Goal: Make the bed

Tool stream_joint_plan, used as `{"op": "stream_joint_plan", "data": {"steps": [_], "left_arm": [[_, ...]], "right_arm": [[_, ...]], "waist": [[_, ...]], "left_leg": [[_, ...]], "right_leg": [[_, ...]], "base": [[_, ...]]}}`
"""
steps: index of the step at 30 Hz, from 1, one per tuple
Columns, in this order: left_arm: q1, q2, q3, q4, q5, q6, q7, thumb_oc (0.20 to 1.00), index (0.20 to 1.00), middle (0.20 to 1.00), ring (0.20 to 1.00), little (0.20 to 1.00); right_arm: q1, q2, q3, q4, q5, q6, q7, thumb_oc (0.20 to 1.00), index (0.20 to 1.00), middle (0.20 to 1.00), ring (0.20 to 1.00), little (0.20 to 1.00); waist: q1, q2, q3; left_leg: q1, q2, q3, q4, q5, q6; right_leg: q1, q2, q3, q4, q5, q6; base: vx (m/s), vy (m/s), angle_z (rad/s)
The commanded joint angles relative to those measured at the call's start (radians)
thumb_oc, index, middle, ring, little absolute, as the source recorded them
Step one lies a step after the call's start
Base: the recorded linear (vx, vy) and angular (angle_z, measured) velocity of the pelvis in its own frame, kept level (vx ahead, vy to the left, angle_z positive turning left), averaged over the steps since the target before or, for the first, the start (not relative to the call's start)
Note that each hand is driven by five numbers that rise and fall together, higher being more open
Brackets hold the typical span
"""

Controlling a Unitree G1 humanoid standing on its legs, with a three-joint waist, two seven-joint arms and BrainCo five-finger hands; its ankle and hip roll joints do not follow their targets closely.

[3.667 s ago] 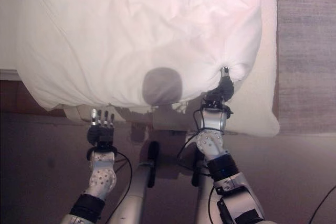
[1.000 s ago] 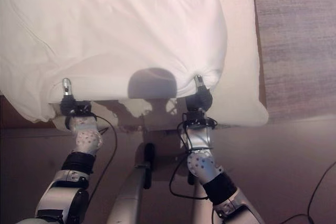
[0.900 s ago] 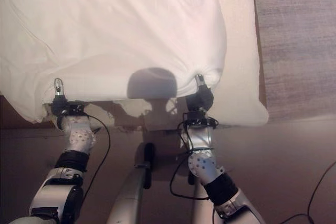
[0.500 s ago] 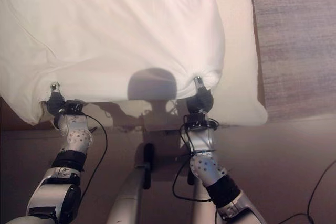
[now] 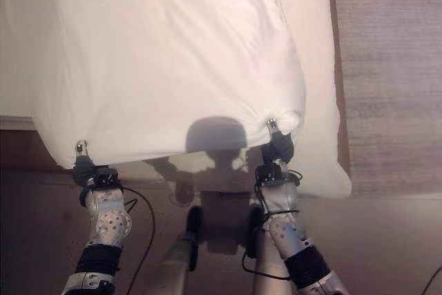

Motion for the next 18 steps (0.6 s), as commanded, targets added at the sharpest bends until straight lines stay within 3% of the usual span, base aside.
{"op": "stream_joint_plan", "data": {"steps": [1,2,3,5,6,7,8,9,11,14,15,16,17,18], "left_arm": [[0.094,0.061,0.143,-0.049,0.05,-0.128,0.001,0.2,0.2,0.2,0.2,0.2],[0.104,0.055,0.129,-0.061,0.05,-0.13,-0.018,0.2,0.2,0.2,0.2,0.2],[0.104,0.055,0.129,-0.06,0.048,-0.13,-0.019,0.2,0.2,0.2,0.2,0.2],[0.086,0.055,0.084,-0.067,0.035,-0.134,-0.045,0.2,0.2,0.2,0.2,0.2],[0.087,0.06,0.067,-0.07,0.039,-0.127,-0.053,0.2,0.2,0.2,0.2,0.2],[0.081,0.049,0.04,-0.074,0.037,-0.129,-0.058,0.2,0.2,0.2,0.2,0.2],[0.085,0.052,0.025,-0.088,0.032,-0.126,-0.068,0.2,0.2,0.2,0.2,0.2],[0.132,0.063,0.032,-0.122,0.066,-0.119,-0.067,0.2,0.2,0.2,0.2,0.2],[0.151,0.064,0.04,-0.127,0.082,-0.113,-0.056,0.2,0.2,0.2,0.2,0.2],[0.168,0.067,0.041,-0.173,0.097,-0.103,-0.057,0.2,0.2,0.2,0.2,0.2],[0.191,0.064,0.049,-0.197,0.118,-0.081,-0.053,0.2,0.2,0.2,0.2,0.2],[0.192,0.064,0.049,-0.198,0.118,-0.08,-0.052,0.2,0.2,0.2,0.2,0.2],[0.196,0.061,0.048,-0.196,0.13,-0.057,-0.049,0.2,0.2,0.2,0.2,0.2],[0.196,0.061,0.049,-0.197,0.131,-0.057,-0.048,0.2,0.2,0.2,0.2,0.2]], "right_arm": [[0.108,-0.089,-0.211,-0.028,-0.037,-0.119,-0.003,0.2,0.2,0.2,0.2,0.2],[0.106,-0.088,-0.222,-0.013,-0.038,-0.118,-0.008,0.2,0.2,0.2,0.2,0.2],[0.105,-0.089,-0.223,-0.012,-0.037,-0.118,-0.007,0.2,0.2,0.2,0.2,0.2],[0.111,-0.101,-0.218,0.012,-0.073,-0.104,-0.024,0.2,0.2,0.2,0.2,0.2],[0.117,-0.091,-0.223,0.01,-0.075,-0.097,-0.028,0.2,0.2,0.2,0.2,0.2],[0.149,-0.078,-0.24,-0.004,-0.077,-0.104,-0.031,0.2,0.2,0.2,0.2,0.2],[0.153,-0.07,-0.234,0.003,-0.082,-0.094,-0.043,0.2,0.2,0.2,0.2,0.2],[0.149,-0.041,-0.222,0.013,-0.097,-0.085,-0.049,0.2,0.2,0.2,0.2,0.2],[0.144,-0.03,-0.21,0.016,-0.109,-0.085,-0.042,0.2,0.2,0.2,0.2,0.2],[0.175,-0.025,-0.194,0.028,-0.086,-0.073,-0.028,0.2,0.2,0.2,0.2,0.2],[0.188,-0.022,-0.174,0.039,-0.074,-0.063,-0.014,0.2,0.2,0.2,0.2,0.2],[0.188,-0.022,-0.173,0.04,-0.073,-0.063,-0.013,0.2,0.2,0.2,0.2,0.2],[0.215,-0.03,-0.159,0.044,-0.077,-0.055,0.002,0.2,0.2,0.2,0.2,0.2],[0.215,-0.03,-0.159,0.044,-0.077,-0.055,0.002,0.2,0.2,0.2,0.2,0.2]], "waist": [[-0.011,0.03,-0.139],[-0.006,0.037,-0.131],[-0.005,0.037,-0.13],[-0.021,0.041,-0.116],[-0.024,0.037,-0.11],[-0.037,0.038,-0.11],[-0.041,0.043,-0.115],[-0.028,0.049,-0.135],[-0.02,0.047,-0.146],[-0.03,0.039,-0.16],[-0.028,0.031,-0.154],[-0.029,0.029,-0.157],[-0.043,0.02,-0.154],[-0.043,0.018,-0.155]], "left_leg": [[0.067,0.152,-0.062,-0.323,0.29,0.007],[0.071,0.11,-0.081,-0.257,0.236,0.005],[0.061,0.104,-0.081,-0.234,0.223,0.008],[0.023,0.035,-0.016,-0.126,0.125,0.022],[0.003,-0.007,-0.004,-0.047,0.071,0.037],[-0.028,-0.065,0.022,0.038,0.026,0.051],[-0.028,-0.088,0.033,0.058,0.004,0.066],[-0.016,-0.117,0.083,0.104,-0.056,0.098],[-0.018,-0.125,0.106,0.119,-0.067,0.113],[0.002,-0.161,0.127,0.074,-0.056,0.144],[0.019,-0.183,0.149,0.03,-0.041,0.156],[0.016,-0.185,0.149,0.028,-0.037,0.156],[0.056,-0.212,0.151,-0.035,-0.017,0.151],[0.056,-0.213,0.151,-0.04,-0.012,0.151]], "right_leg": [[0.027,0.009,0.021,-0.056,0.007,0.084],[0.017,-0.009,0.04,-0.073,0.047,0.111],[0.018,-0.012,0.043,-0.076,0.05,0.115],[0.06,-0.074,0.048,-0.132,0.12,0.157],[0.099,-0.106,0.06,-0.206,0.169,0.168],[0.163,-0.152,0.061,-0.307,0.26,0.183],[0.163,-0.172,0.065,-0.325,0.297,0.176],[0.198,-0.221,0.025,-0.455,0.433,0.182],[0.202,-0.225,-0.006,-0.479,0.449,0.18],[0.152,-0.062,0.042,-0.346,0.244,0.123],[0.109,0.058,-0.014,-0.226,0.153,0.091],[0.104,0.056,-0.014,-0.224,0.153,0.09],[0.11,0.167,-0.01,-0.153,0.093,0.073],[0.108,0.165,-0.009,-0.154,0.096,0.072]], "base": [[-0.09,0.422,0.23],[-0.08,0.289,0.03],[-0.13,0.48,-0.14],[-0.09,0.482,-0.27],[-0.07,0.645,0.27],[-0.02,0.671,0.55],[0.06,0.958,0.58],[0.07,0.884,0.44],[0.03,0.528,-0.65],[-0.04,0.445,-0.93],[-0.09,0.347,-0.45],[-0.05,0.315,-0.45],[0.0,0.102,-0.17],[0.02,0.12,-0.02]]}}
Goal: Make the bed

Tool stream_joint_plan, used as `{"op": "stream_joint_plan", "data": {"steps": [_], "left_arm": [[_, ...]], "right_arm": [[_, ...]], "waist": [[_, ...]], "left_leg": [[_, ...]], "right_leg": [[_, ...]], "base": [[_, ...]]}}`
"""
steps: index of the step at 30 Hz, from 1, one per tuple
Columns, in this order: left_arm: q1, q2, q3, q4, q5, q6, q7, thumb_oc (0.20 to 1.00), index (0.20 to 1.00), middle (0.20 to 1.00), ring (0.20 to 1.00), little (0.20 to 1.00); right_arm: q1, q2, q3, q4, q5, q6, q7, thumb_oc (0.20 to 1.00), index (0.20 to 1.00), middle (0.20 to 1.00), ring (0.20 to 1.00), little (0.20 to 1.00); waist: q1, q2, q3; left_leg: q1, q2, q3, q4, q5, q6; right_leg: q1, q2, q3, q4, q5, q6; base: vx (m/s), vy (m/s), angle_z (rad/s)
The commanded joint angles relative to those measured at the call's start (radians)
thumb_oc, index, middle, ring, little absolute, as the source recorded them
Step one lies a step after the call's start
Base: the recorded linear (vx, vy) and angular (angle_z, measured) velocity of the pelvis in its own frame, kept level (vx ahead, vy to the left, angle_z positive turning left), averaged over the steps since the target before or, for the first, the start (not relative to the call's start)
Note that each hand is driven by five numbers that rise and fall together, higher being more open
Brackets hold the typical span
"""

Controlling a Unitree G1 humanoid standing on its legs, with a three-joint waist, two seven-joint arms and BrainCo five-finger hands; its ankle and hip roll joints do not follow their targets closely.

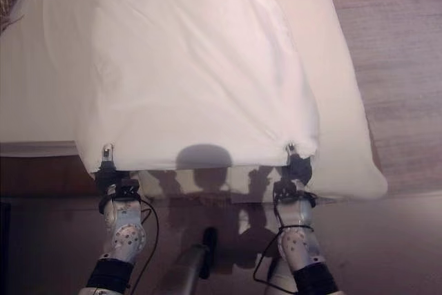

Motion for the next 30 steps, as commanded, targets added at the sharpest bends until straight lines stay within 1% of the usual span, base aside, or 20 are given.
{"op": "stream_joint_plan", "data": {"steps": [1,2,5,10,11,14,15,16,17,18,20,21,22,23,24,25,27,28,29,30], "left_arm": [[0.042,0.11,0.14,-0.109,0.065,-0.051,0.008,0.2,0.2,0.2,0.2,0.2],[0.04,0.099,0.124,-0.109,0.075,-0.046,0.007,0.2,0.2,0.2,0.2,0.2],[0.047,0.079,0.113,-0.109,0.067,-0.05,-0.004,0.2,0.2,0.2,0.2,0.2],[0.066,0.048,0.104,-0.119,0.038,-0.051,-0.038,0.2,0.2,0.2,0.2,0.2],[0.056,0.037,0.088,-0.111,0.033,-0.048,-0.041,0.2,0.2,0.2,0.2,0.2],[0.058,0.026,0.093,-0.111,0.025,-0.042,-0.045,0.2,0.2,0.2,0.2,0.2],[0.066,0.021,0.099,-0.119,0.026,-0.042,-0.047,0.2,0.2,0.2,0.2,0.2],[0.066,0.021,0.099,-0.119,0.027,-0.042,-0.047,0.2,0.2,0.2,0.2,0.2],[0.071,0.041,0.111,-0.145,0.034,-0.058,-0.042,0.2,0.2,0.2,0.2,0.2],[0.071,0.041,0.111,-0.145,0.034,-0.058,-0.042,0.2,0.2,0.2,0.2,0.2],[0.069,0.057,0.105,-0.152,0.054,-0.062,-0.022,0.2,0.2,0.2,0.2,0.2],[0.069,0.057,0.105,-0.153,0.055,-0.061,-0.021,0.2,0.2,0.2,0.2,0.2],[0.07,0.061,0.107,-0.154,0.062,-0.062,-0.018,0.2,0.2,0.2,0.2,0.2],[0.067,0.061,0.099,-0.149,0.064,-0.061,-0.017,0.2,0.2,0.2,0.2,0.2],[0.062,0.062,0.089,-0.136,0.054,-0.061,-0.024,0.2,0.2,0.2,0.2,0.2],[0.061,0.062,0.089,-0.135,0.054,-0.061,-0.024,0.2,0.2,0.2,0.2,0.2],[0.036,0.094,0.052,-0.147,0.07,-0.058,-0.036,0.2,0.2,0.2,0.2,0.2],[0.027,0.097,0.023,-0.142,0.07,-0.048,-0.043,0.2,0.2,0.2,0.2,0.2],[0.027,0.097,0.023,-0.142,0.07,-0.048,-0.043,0.2,0.2,0.2,0.2,0.2],[0.041,0.11,0.017,-0.152,0.067,-0.045,-0.057,0.2,0.2,0.2,0.2,0.2]], "right_arm": [[0.07,-0.07,-0.072,-0.009,-0.008,-0.074,0.018,0.2,0.2,0.2,0.2,0.2],[0.079,-0.075,-0.065,-0.014,-0.005,-0.079,0.018,0.2,0.2,0.2,0.2,0.2],[0.079,-0.09,-0.057,-0.01,-0.021,-0.076,0.015,0.2,0.2,0.2,0.2,0.2],[0.093,-0.118,-0.096,-0.014,-0.029,-0.076,0.014,0.2,0.2,0.2,0.2,0.2],[0.087,-0.126,-0.101,-0.009,-0.037,-0.079,0.004,0.2,0.2,0.2,0.2,0.2],[0.079,-0.132,-0.101,-0.003,-0.052,-0.075,0.003,0.2,0.2,0.2,0.2,0.2],[0.073,-0.137,-0.1,0.002,-0.05,-0.075,0.007,0.2,0.2,0.2,0.2,0.2],[0.073,-0.137,-0.1,0.002,-0.049,-0.075,0.008,0.2,0.2,0.2,0.2,0.2],[0.056,-0.144,-0.102,0.005,-0.034,-0.091,0.013,0.2,0.2,0.2,0.2,0.2],[0.056,-0.144,-0.102,0.006,-0.033,-0.091,0.013,0.2,0.2,0.2,0.2,0.2],[0.041,-0.13,-0.109,0.02,-0.018,-0.106,-0.008,0.2,0.2,0.2,0.2,0.2],[0.041,-0.13,-0.109,0.02,-0.018,-0.106,-0.008,0.2,0.2,0.2,0.2,0.2],[0.037,-0.126,-0.112,0.026,-0.02,-0.108,-0.016,0.2,0.2,0.2,0.2,0.2],[0.041,-0.129,-0.119,0.022,-0.028,-0.11,-0.025,0.2,0.2,0.2,0.2,0.2],[0.04,-0.131,-0.118,0.017,-0.037,-0.111,-0.029,0.2,0.2,0.2,0.2,0.2],[0.04,-0.131,-0.119,0.016,-0.037,-0.111,-0.029,0.2,0.2,0.2,0.2,0.2],[0.05,-0.115,-0.138,0.007,-0.06,-0.108,-0.045,0.2,0.2,0.2,0.2,0.2],[0.072,-0.107,-0.151,-0.013,-0.077,-0.099,-0.05,0.2,0.2,0.2,0.2,0.2],[0.072,-0.106,-0.151,-0.013,-0.078,-0.098,-0.051,0.2,0.2,0.2,0.2,0.2],[0.082,-0.108,-0.151,-0.015,-0.092,-0.089,-0.046,0.2,0.2,0.2,0.2,0.2]], "waist": [[-0.035,-0.047,-0.099],[-0.038,-0.038,-0.096],[-0.038,-0.027,-0.101],[-0.032,-0.007,-0.112],[-0.023,-0.005,-0.099],[-0.024,-0.008,-0.108],[-0.02,-0.017,-0.106],[-0.02,-0.018,-0.109],[-0.005,-0.039,-0.106],[-0.007,-0.04,-0.109],[0.002,-0.035,-0.113],[0.002,-0.035,-0.112],[0.002,-0.026,-0.117],[0.0,-0.011,-0.117],[-0.003,0.0,-0.114],[-0.002,0.0,-0.116],[-0.006,-0.004,-0.09],[-0.023,-0.005,-0.085],[-0.024,-0.005,-0.087],[-0.031,-0.008,-0.091]], "left_leg": [[0.045,-0.045,0.038,-0.079,0.002,-0.029],[0.051,-0.06,0.033,-0.098,0.008,-0.026],[0.021,-0.056,0.052,-0.075,0.014,-0.026],[-0.026,-0.041,0.057,0.009,0.019,-0.056],[-0.063,-0.051,0.051,0.077,0.055,-0.093],[-0.056,-0.022,0.055,0.063,0.028,-0.083],[-0.049,0.022,0.036,0.054,0.019,-0.076],[-0.052,0.021,0.036,0.053,0.022,-0.076],[-0.043,0.12,-0.105,-0.042,0.075,-0.074],[-0.046,0.119,-0.107,-0.048,0.081,-0.074],[-0.016,0.246,-0.198,-0.21,0.205,-0.108],[-0.009,0.249,-0.197,-0.222,0.21,-0.109],[0.008,0.287,-0.195,-0.278,0.238,-0.129],[0.032,0.307,-0.136,-0.327,0.255,-0.144],[0.051,0.297,-0.101,-0.332,0.225,-0.146],[0.048,0.297,-0.101,-0.332,0.226,-0.146],[-0.009,0.239,-0.081,-0.236,0.176,-0.153],[-0.049,0.153,-0.051,-0.089,0.092,-0.131],[-0.054,0.151,-0.052,-0.086,0.093,-0.13],[-0.063,0.091,-0.032,-0.034,0.042,-0.092]], "right_leg": [[0.05,0.114,-0.005,-0.212,0.14,-0.016],[0.043,0.126,0.024,-0.213,0.124,-0.036],[0.051,0.114,0.05,-0.255,0.139,-0.047],[0.097,0.109,0.02,-0.333,0.141,-0.05],[0.106,0.094,0.007,-0.329,0.138,-0.063],[0.098,0.083,-0.001,-0.316,0.135,-0.059],[0.096,0.077,0.004,-0.305,0.129,-0.056],[0.092,0.077,0.004,-0.306,0.131,-0.056],[0.058,0.056,0.034,-0.277,0.113,-0.057],[0.055,0.054,0.033,-0.278,0.116,-0.057],[0.018,0.038,0.056,-0.254,0.105,-0.045],[0.02,0.039,0.056,-0.254,0.105,-0.046],[0.012,0.025,0.06,-0.246,0.105,-0.029],[0.009,0.002,0.053,-0.236,0.107,-0.013],[0.013,-0.025,0.048,-0.233,0.125,0.012],[0.011,-0.024,0.049,-0.235,0.128,0.012],[0.032,-0.105,0.037,-0.317,0.2,0.057],[0.102,-0.193,0.031,-0.408,0.277,0.081],[0.101,-0.195,0.03,-0.412,0.281,0.082],[0.124,-0.252,0.025,-0.472,0.386,0.08]], "base": [[0.0,0.051,0.19],[0.01,0.052,0.19],[-0.03,0.03,0.19],[0.02,-0.143,-0.04],[-0.03,-0.04,0.29],[-0.02,-0.011,0.37],[-0.01,0.001,0.3],[-0.05,0.062,0.26],[-0.05,0.06,0.12],[-0.06,0.13,0.06],[-0.05,0.277,0.12],[-0.04,0.38,0.11],[-0.03,0.348,-0.06],[-0.05,0.57,-0.11],[-0.04,0.397,-0.09],[-0.12,0.517,0.01],[-0.12,0.68,-0.04],[-0.01,0.604,0.1],[0.07,0.89,0.73],[0.07,0.681,1.02]]}}
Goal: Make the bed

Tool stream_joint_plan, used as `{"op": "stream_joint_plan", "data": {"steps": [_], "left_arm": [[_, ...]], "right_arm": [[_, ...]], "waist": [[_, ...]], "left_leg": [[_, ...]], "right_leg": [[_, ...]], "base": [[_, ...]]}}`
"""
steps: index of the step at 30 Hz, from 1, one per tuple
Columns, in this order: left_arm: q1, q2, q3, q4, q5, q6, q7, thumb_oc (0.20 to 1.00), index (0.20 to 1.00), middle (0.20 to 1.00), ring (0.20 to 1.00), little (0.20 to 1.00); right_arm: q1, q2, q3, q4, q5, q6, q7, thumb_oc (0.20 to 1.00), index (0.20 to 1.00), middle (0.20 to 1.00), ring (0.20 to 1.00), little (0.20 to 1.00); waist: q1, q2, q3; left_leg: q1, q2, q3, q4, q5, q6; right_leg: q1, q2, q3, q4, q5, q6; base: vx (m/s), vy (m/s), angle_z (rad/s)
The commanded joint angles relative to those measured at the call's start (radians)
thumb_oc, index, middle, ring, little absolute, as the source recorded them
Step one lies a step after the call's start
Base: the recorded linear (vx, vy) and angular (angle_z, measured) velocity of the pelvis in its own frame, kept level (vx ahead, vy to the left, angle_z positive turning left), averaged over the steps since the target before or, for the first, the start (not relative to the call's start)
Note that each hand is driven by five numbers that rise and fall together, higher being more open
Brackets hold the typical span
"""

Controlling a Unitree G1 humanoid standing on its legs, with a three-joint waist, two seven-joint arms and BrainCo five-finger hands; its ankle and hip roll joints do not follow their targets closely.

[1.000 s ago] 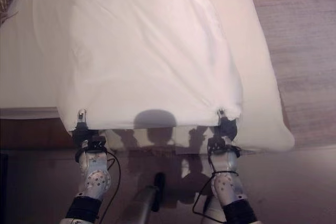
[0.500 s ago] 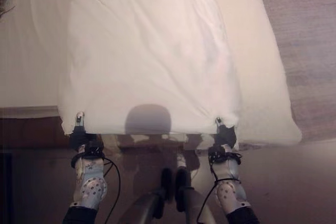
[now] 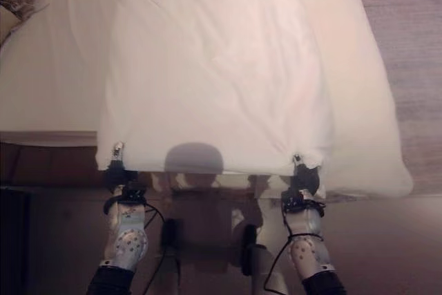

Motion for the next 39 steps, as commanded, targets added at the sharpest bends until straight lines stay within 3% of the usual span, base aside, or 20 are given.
{"op": "stream_joint_plan", "data": {"steps": [1,3,4,5,8,9,12,15,16,21,26,27,28,30,32,34,36,37,38,39], "left_arm": [[0.086,0.166,0.15,-0.148,0.058,-0.102,-0.01,0.2,0.2,0.2,0.2,0.2],[0.086,0.166,0.15,-0.149,0.059,-0.101,-0.009,0.2,0.2,0.2,0.2,0.2],[0.124,0.173,0.168,-0.168,0.086,-0.096,-0.012,0.2,0.2,0.2,0.2,0.2],[0.12,0.171,0.165,-0.164,0.093,-0.092,-0.009,0.2,0.2,0.2,0.2,0.2],[0.123,0.168,0.166,-0.169,0.091,-0.085,-0.01,0.2,0.2,0.2,0.2,0.2],[0.137,0.167,0.173,-0.181,0.1,-0.073,-0.002,0.2,0.2,0.2,0.2,0.2],[0.133,0.155,0.158,-0.174,0.107,-0.063,0.001,0.2,0.2,0.2,0.2,0.2],[0.136,0.148,0.146,-0.174,0.124,-0.059,0.002,0.2,0.2,0.2,0.2,0.2],[0.144,0.136,0.137,-0.163,0.107,-0.056,-0.01,0.2,0.2,0.2,0.2,0.2],[0.154,0.118,0.132,-0.152,0.072,-0.054,-0.021,0.2,0.2,0.2,0.2,0.2],[0.153,0.107,0.122,-0.154,0.075,-0.054,-0.04,0.2,0.2,0.2,0.2,0.2],[0.154,0.108,0.127,-0.161,0.078,-0.054,-0.037,0.2,0.2,0.2,0.2,0.2],[0.154,0.108,0.127,-0.161,0.078,-0.053,-0.037,0.2,0.2,0.2,0.2,0.2],[0.152,0.131,0.162,-0.175,0.111,-0.062,-0.007,0.2,0.2,0.2,0.2,0.2],[0.145,0.142,0.177,-0.171,0.12,-0.075,0.017,0.2,0.2,0.2,0.2,0.2],[0.137,0.143,0.18,-0.164,0.114,-0.078,0.024,0.2,0.2,0.2,0.2,0.2],[0.106,0.16,0.162,-0.142,0.113,-0.089,0.025,0.2,0.2,0.2,0.2,0.2],[0.079,0.173,0.14,-0.126,0.111,-0.09,0.027,0.2,0.2,0.2,0.2,0.2],[0.068,0.174,0.121,-0.115,0.128,-0.084,0.031,0.2,0.2,0.2,0.2,0.2],[0.069,0.179,0.115,-0.107,0.115,-0.085,0.019,0.2,0.2,0.2,0.2,0.2]], "right_arm": [[0.023,-0.011,-0.052,-0.013,-0.093,-0.063,0.002,0.2,0.2,0.2,0.2,0.2],[0.023,-0.01,-0.051,-0.013,-0.093,-0.063,0.001,0.2,0.2,0.2,0.2,0.2],[0.016,-0.002,-0.028,-0.016,-0.112,-0.053,0.019,0.2,0.2,0.2,0.2,0.2],[0.039,0.0,-0.023,-0.016,-0.084,-0.06,0.038,0.2,0.2,0.2,0.2,0.2],[0.047,0.007,-0.022,-0.013,-0.052,-0.063,0.044,0.2,0.2,0.2,0.2,0.2],[0.053,0.013,-0.022,-0.008,-0.023,-0.064,0.053,0.2,0.2,0.2,0.2,0.2],[0.066,-0.003,-0.016,-0.005,-0.048,-0.063,0.051,0.2,0.2,0.2,0.2,0.2],[0.071,-0.013,-0.015,-0.014,-0.061,-0.062,0.05,0.2,0.2,0.2,0.2,0.2],[0.08,-0.026,-0.006,-0.015,-0.072,-0.056,0.057,0.2,0.2,0.2,0.2,0.2],[0.081,-0.045,-0.016,-0.003,-0.075,-0.052,0.052,0.2,0.2,0.2,0.2,0.2],[0.074,-0.077,-0.045,0.001,-0.095,-0.059,0.053,0.2,0.2,0.2,0.2,0.2],[0.071,-0.077,-0.05,0.008,-0.088,-0.063,0.054,0.2,0.2,0.2,0.2,0.2],[0.07,-0.077,-0.05,0.008,-0.088,-0.063,0.054,0.2,0.2,0.2,0.2,0.2],[0.046,-0.072,-0.058,0.019,-0.08,-0.08,0.043,0.2,0.2,0.2,0.2,0.2],[0.022,-0.056,-0.052,0.041,-0.054,-0.096,0.028,0.2,0.2,0.2,0.2,0.2],[0.022,-0.042,-0.06,0.029,-0.021,-0.111,0.022,0.2,0.2,0.2,0.2,0.2],[0.026,-0.029,-0.069,0.012,-0.023,-0.115,0.013,0.2,0.2,0.2,0.2,0.2],[0.027,-0.02,-0.077,0.0,-0.024,-0.123,0.011,0.2,0.2,0.2,0.2,0.2],[0.027,-0.014,-0.091,0.011,-0.031,-0.126,-0.005,0.2,0.2,0.2,0.2,0.2],[0.021,-0.006,-0.084,0.006,-0.028,-0.12,-0.009,0.2,0.2,0.2,0.2,0.2]], "waist": [[0.027,-0.061,-0.023],[0.026,-0.063,-0.026],[0.049,-0.059,-0.035],[0.027,-0.06,-0.046],[0.024,-0.062,-0.047],[0.019,-0.078,-0.041],[-0.002,-0.083,-0.034],[-0.006,-0.081,-0.028],[-0.013,-0.066,-0.027],[-0.012,-0.036,-0.052],[-0.007,-0.043,-0.025],[-0.003,-0.051,-0.023],[-0.004,-0.052,-0.025],[0.024,-0.083,-0.037],[0.035,-0.082,-0.047],[0.026,-0.066,-0.061],[0.032,-0.066,-0.055],[0.023,-0.074,-0.047],[0.015,-0.081,-0.041],[0.012,-0.082,-0.038]], "left_leg": [[-0.001,-0.093,0.03,0.052,-0.052,0.084],[-0.005,-0.096,0.03,0.051,-0.048,0.086],[0.016,-0.108,0.061,0.05,-0.056,0.104],[0.029,-0.145,0.055,0.009,-0.041,0.12],[0.037,-0.158,0.057,-0.002,-0.038,0.123],[0.058,-0.176,0.066,-0.035,-0.032,0.124],[0.092,-0.209,0.063,-0.066,-0.025,0.121],[0.096,-0.219,0.074,-0.063,-0.028,0.126],[0.1,-0.22,0.084,-0.061,-0.035,0.135],[0.099,-0.208,0.097,-0.071,-0.031,0.136],[0.042,-0.195,0.074,0.108,-0.03,0.088],[0.035,-0.155,0.054,0.091,-0.03,0.085],[0.033,-0.155,0.054,0.089,-0.027,0.085],[0.006,-0.052,-0.126,-0.001,0.05,0.068],[0.006,0.031,-0.21,-0.116,0.123,0.053],[0.045,0.094,-0.136,-0.246,0.155,0.038],[0.021,0.066,-0.123,-0.197,0.129,0.025],[-0.004,0.028,-0.105,-0.156,0.089,0.029],[-0.056,-0.033,-0.066,-0.035,0.059,0.027],[-0.067,-0.078,-0.068,0.031,0.012,0.046]], "right_leg": [[0.165,-0.145,0.097,-0.375,0.358,0.149],[0.163,-0.148,0.097,-0.379,0.362,0.151],[0.18,-0.146,0.038,-0.377,0.33,0.136],[0.154,-0.053,0.119,-0.335,0.237,0.107],[0.143,-0.012,0.125,-0.322,0.201,0.097],[0.121,0.076,0.111,-0.29,0.159,0.073],[0.112,0.191,0.165,-0.216,0.111,0.057],[0.088,0.216,0.176,-0.191,0.105,0.049],[0.08,0.221,0.209,-0.19,0.108,0.051],[0.096,0.225,0.226,-0.216,0.107,0.048],[0.132,0.206,0.197,-0.183,0.069,0.025],[0.138,0.197,0.202,-0.173,0.055,0.028],[0.135,0.197,0.202,-0.175,0.057,0.028],[0.116,0.183,0.245,-0.141,0.033,0.03],[0.096,0.182,0.274,-0.121,0.017,0.039],[0.098,0.147,0.265,-0.114,0.01,0.062],[0.096,0.092,0.268,-0.152,0.053,0.096],[0.125,0.039,0.256,-0.211,0.087,0.12],[0.151,-0.014,0.248,-0.259,0.144,0.128],[0.161,-0.039,0.269,-0.297,0.188,0.133]], "base": [[0.07,0.679,1.01],[0.05,0.302,0.08],[0.08,0.649,-0.54],[0.08,0.649,-0.52],[0.01,0.232,-0.1],[-0.01,0.157,0.05],[0.01,0.128,0.07],[0.01,0.047,0.02],[0.04,-0.038,-0.13],[0.06,-0.1,-0.17],[0.04,-0.089,0.13],[0.05,-0.007,0.18],[0.09,0.048,0.15],[0.12,0.123,0.03],[0.07,0.279,-0.16],[0.07,0.469,-0.2],[0.0,0.536,-0.13],[-0.01,0.589,-0.04],[0.05,0.687,0.09],[0.1,0.686,0.25]]}}
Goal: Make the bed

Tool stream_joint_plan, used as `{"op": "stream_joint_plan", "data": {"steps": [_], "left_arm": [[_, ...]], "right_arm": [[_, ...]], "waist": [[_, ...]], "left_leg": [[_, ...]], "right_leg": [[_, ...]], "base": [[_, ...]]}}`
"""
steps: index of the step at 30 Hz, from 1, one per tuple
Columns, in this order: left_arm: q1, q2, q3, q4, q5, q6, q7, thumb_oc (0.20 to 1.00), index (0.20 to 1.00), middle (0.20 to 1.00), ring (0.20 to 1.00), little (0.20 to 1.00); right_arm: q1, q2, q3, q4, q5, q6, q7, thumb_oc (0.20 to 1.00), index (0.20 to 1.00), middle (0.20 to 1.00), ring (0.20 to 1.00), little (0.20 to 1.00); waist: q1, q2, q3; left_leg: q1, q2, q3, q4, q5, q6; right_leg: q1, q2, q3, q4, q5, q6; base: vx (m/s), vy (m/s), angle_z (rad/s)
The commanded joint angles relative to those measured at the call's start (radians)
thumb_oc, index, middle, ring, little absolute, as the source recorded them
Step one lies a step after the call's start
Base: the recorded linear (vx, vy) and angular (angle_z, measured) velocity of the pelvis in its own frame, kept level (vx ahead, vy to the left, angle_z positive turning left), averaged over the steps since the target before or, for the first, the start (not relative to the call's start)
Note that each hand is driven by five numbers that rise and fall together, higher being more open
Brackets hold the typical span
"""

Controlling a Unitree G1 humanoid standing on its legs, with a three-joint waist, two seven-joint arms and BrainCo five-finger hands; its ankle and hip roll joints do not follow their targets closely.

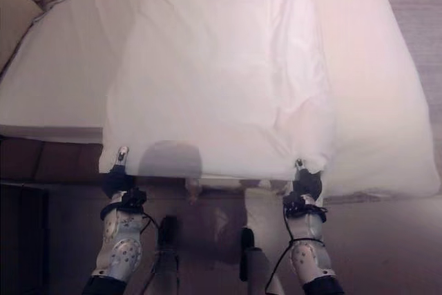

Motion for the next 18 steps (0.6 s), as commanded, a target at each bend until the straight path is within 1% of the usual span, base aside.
{"op": "stream_joint_plan", "data": {"steps": [1,2,3,4,5,6,7,8,9,10,11,12,13,14,15,16,17,18], "left_arm": [[0.019,0.112,0.12,-0.068,0.018,-0.121,0.014,0.2,0.2,0.2,0.2,0.2],[0.044,0.118,0.131,-0.082,0.018,-0.12,0.005,0.2,0.2,0.2,0.2,0.2],[0.044,0.118,0.131,-0.082,0.018,-0.12,0.005,0.2,0.2,0.2,0.2,0.2],[0.066,0.129,0.14,-0.095,0.032,-0.114,0.003,0.2,0.2,0.2,0.2,0.2],[0.085,0.14,0.152,-0.098,0.056,-0.111,0.009,0.2,0.2,0.2,0.2,0.2],[0.091,0.145,0.158,-0.086,0.078,-0.11,0.021,0.2,0.2,0.2,0.2,0.2],[0.09,0.145,0.158,-0.085,0.079,-0.11,0.022,0.2,0.2,0.2,0.2,0.2],[0.089,0.136,0.169,-0.08,0.09,-0.096,0.025,0.2,0.2,0.2,0.2,0.2],[0.089,0.136,0.17,-0.08,0.09,-0.096,0.025,0.2,0.2,0.2,0.2,0.2],[0.098,0.129,0.176,-0.085,0.084,-0.096,0.023,0.2,0.2,0.2,0.2,0.2],[0.117,0.122,0.178,-0.085,0.087,-0.08,0.021,0.2,0.2,0.2,0.2,0.2],[0.118,0.119,0.172,-0.077,0.089,-0.076,0.024,0.2,0.2,0.2,0.2,0.2],[0.117,0.118,0.167,-0.064,0.098,-0.066,0.027,0.2,0.2,0.2,0.2,0.2],[0.117,0.118,0.166,-0.064,0.099,-0.066,0.027,0.2,0.2,0.2,0.2,0.2],[0.123,0.112,0.166,-0.053,0.091,-0.067,0.025,0.2,0.2,0.2,0.2,0.2],[0.123,0.112,0.166,-0.053,0.091,-0.067,0.025,0.2,0.2,0.2,0.2,0.2],[0.127,0.099,0.161,-0.042,0.079,-0.064,0.013,0.2,0.2,0.2,0.2,0.2],[0.129,0.084,0.157,-0.039,0.063,-0.066,0.008,0.2,0.2,0.2,0.2,0.2]], "right_arm": [[0.021,-0.023,-0.1,-0.043,0.007,-0.1,-0.03,0.2,0.2,0.2,0.2,0.2],[0.029,-0.015,-0.095,-0.047,0.005,-0.098,-0.027,0.2,0.2,0.2,0.2,0.2],[0.029,-0.014,-0.095,-0.047,0.004,-0.098,-0.027,0.2,0.2,0.2,0.2,0.2],[0.026,-0.006,-0.087,-0.041,-0.004,-0.09,-0.02,0.2,0.2,0.2,0.2,0.2],[0.016,0.0,-0.07,-0.028,-0.012,-0.082,-0.011,0.2,0.2,0.2,0.2,0.2],[0.017,0.003,-0.051,-0.013,0.01,-0.076,0.011,0.2,0.2,0.2,0.2,0.2],[0.016,0.003,-0.051,-0.012,0.01,-0.076,0.012,0.2,0.2,0.2,0.2,0.2],[0.02,0.001,-0.046,-0.01,0.031,-0.075,0.024,0.2,0.2,0.2,0.2,0.2],[0.02,0.001,-0.046,-0.01,0.031,-0.075,0.024,0.2,0.2,0.2,0.2,0.2],[0.032,-0.001,-0.049,-0.011,0.04,-0.074,0.033,0.2,0.2,0.2,0.2,0.2],[0.054,-0.001,-0.043,-0.007,0.049,-0.073,0.044,0.2,0.2,0.2,0.2,0.2],[0.065,0.0,-0.038,-0.006,0.054,-0.075,0.045,0.2,0.2,0.2,0.2,0.2],[0.072,-0.003,-0.036,-0.006,0.048,-0.073,0.044,0.2,0.2,0.2,0.2,0.2],[0.072,-0.003,-0.037,-0.006,0.048,-0.073,0.044,0.2,0.2,0.2,0.2,0.2],[0.079,-0.007,-0.038,-0.011,0.041,-0.069,0.041,0.2,0.2,0.2,0.2,0.2],[0.08,-0.007,-0.038,-0.011,0.041,-0.069,0.04,0.2,0.2,0.2,0.2,0.2],[0.088,-0.025,-0.051,-0.015,0.035,-0.07,0.042,0.2,0.2,0.2,0.2,0.2],[0.09,-0.029,-0.054,-0.009,0.036,-0.071,0.035,0.2,0.2,0.2,0.2,0.2]], "waist": [[0.011,-0.055,-0.067],[0.02,-0.06,-0.067],[0.02,-0.062,-0.069],[0.032,-0.068,-0.076],[0.046,-0.072,-0.08],[0.05,-0.077,-0.087],[0.049,-0.078,-0.089],[0.038,-0.085,-0.09],[0.038,-0.086,-0.091],[0.034,-0.089,-0.09],[0.027,-0.091,-0.097],[0.02,-0.092,-0.097],[0.02,-0.091,-0.095],[0.021,-0.091,-0.093],[0.022,-0.086,-0.1],[0.022,-0.086,-0.1],[0.017,-0.058,-0.099],[0.017,-0.047,-0.104]], "left_leg": [[-0.022,-0.139,0.033,0.066,0.02,0.033],[-0.02,-0.159,0.067,0.092,-0.012,0.05],[-0.023,-0.161,0.068,0.091,-0.009,0.051],[-0.014,-0.171,0.085,0.099,-0.029,0.067],[-0.008,-0.171,0.11,0.105,-0.038,0.077],[0.02,-0.182,0.131,0.065,-0.03,0.088],[0.019,-0.183,0.131,0.062,-0.027,0.088],[0.056,-0.217,0.15,0.003,-0.011,0.098],[0.056,-0.218,0.15,0.0,-0.007,0.098],[0.078,-0.23,0.154,-0.039,0.008,0.1],[0.112,-0.249,0.157,-0.116,0.04,0.093],[0.131,-0.256,0.152,-0.139,0.055,0.088],[0.147,-0.259,0.149,-0.157,0.065,0.085],[0.151,-0.259,0.149,-0.16,0.067,0.085],[0.159,-0.259,0.163,-0.167,0.069,0.089],[0.159,-0.259,0.163,-0.166,0.068,0.089],[0.159,-0.261,0.174,-0.147,0.06,0.094],[0.159,-0.264,0.181,-0.138,0.056,0.092]], "right_leg": [[0.128,-0.192,0.087,-0.303,0.271,0.126],[0.152,-0.227,0.065,-0.368,0.343,0.125],[0.151,-0.23,0.065,-0.372,0.347,0.126],[0.159,-0.241,0.026,-0.403,0.384,0.124],[0.159,-0.242,-0.042,-0.426,0.409,0.125],[0.162,-0.175,-0.08,-0.378,0.301,0.099],[0.158,-0.177,-0.079,-0.376,0.301,0.099],[0.13,-0.036,-0.067,-0.305,0.201,0.067],[0.126,-0.037,-0.066,-0.303,0.201,0.066],[0.117,0.021,-0.058,-0.27,0.171,0.053],[0.115,0.104,-0.057,-0.245,0.137,0.034],[0.122,0.136,-0.037,-0.245,0.13,0.022],[0.127,0.156,-0.033,-0.243,0.128,0.014],[0.129,0.156,-0.033,-0.243,0.128,0.014],[0.146,0.156,-0.061,-0.251,0.121,0.006],[0.146,0.156,-0.061,-0.251,0.121,0.006],[0.14,0.153,-0.035,-0.244,0.121,0.003],[0.15,0.146,-0.034,-0.268,0.129,0.006]], "base": [[0.13,0.677,0.59],[0.09,0.433,0.49],[0.1,0.389,0.18],[0.08,0.333,-0.49],[0.11,0.632,-0.92],[0.06,0.472,-0.91],[0.01,0.559,-0.69],[-0.02,0.255,-0.33],[-0.01,0.346,-0.37],[0.02,0.212,-0.26],[0.04,0.232,-0.34],[0.05,0.143,-0.13],[0.03,0.022,-0.01],[0.01,0.0,0.13],[0.0,-0.003,0.1],[0.0,0.0,0.0],[0.0,-0.008,-0.05],[0.0,-0.008,-0.07]]}}
